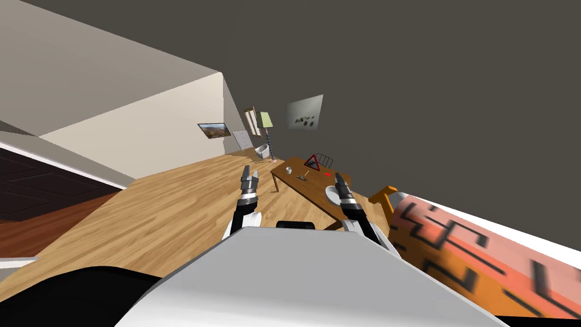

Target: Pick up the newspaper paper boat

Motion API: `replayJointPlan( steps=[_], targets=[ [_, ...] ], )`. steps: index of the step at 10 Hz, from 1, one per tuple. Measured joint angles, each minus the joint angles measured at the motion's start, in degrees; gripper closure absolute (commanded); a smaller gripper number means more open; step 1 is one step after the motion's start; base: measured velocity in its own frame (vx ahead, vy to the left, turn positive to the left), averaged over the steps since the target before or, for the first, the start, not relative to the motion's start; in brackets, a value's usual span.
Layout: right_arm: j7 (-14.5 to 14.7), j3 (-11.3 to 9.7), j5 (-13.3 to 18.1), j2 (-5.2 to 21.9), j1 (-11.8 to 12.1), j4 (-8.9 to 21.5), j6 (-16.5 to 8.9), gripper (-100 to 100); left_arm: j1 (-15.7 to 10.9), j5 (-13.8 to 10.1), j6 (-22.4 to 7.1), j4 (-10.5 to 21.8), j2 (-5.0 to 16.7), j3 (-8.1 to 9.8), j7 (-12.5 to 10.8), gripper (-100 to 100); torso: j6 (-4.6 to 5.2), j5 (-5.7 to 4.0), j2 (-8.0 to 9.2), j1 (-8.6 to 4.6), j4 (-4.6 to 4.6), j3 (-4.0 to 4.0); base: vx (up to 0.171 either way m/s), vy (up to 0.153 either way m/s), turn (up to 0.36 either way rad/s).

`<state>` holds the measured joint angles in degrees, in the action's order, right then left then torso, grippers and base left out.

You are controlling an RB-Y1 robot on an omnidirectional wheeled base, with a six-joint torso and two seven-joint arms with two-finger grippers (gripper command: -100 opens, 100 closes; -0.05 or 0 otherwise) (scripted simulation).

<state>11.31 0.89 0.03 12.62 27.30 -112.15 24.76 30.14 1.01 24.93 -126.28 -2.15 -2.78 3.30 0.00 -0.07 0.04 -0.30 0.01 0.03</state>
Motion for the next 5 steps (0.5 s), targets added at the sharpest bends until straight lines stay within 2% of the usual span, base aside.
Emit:
replayJointPlan(
  steps=[5],
  targets=[
    [3.85, 0.82, 1.73, 3.35, -2.03, 8.71, 1.13, -100, 0.01, 0.0, 0.0, 0.0, 0.0, 0.0, 0.0, 0, 0.02, -0.01, 0.01, 0.01, 0.01, 0.01, -0.033, -0.062, 0.125]
  ],
)
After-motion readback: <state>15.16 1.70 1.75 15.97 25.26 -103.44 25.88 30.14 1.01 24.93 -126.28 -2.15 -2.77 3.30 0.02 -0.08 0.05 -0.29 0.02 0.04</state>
